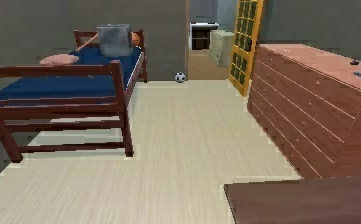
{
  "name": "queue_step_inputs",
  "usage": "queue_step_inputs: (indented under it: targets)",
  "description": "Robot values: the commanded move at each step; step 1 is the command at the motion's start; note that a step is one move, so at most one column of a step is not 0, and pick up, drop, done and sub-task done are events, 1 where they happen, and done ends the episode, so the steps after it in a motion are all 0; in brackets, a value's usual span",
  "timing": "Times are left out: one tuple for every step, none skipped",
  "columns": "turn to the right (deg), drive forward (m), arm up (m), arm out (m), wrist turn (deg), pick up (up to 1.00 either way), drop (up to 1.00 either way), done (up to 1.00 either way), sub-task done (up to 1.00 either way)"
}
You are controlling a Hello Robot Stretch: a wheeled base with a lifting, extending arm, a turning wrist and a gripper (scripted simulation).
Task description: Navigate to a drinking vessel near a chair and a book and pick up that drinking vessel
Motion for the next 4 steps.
queue_step_inputs:
  targets:
    - [0.0, 0.00, 0.00, 0.00, 45.0, 0.00, 0.00, 0.00, 0.00]
    - [0.0, 0.00, 0.00, 0.00, 21.0, 0.00, 0.00, 0.00, 0.00]
    - [0.0, 0.00, -0.30, 0.00, 0.0, 0.00, 0.00, 0.00, 0.00]
    - [0.0, 0.00, 0.00, 0.00, 0.0, 1.00, 0.00, 0.00, 0.00]
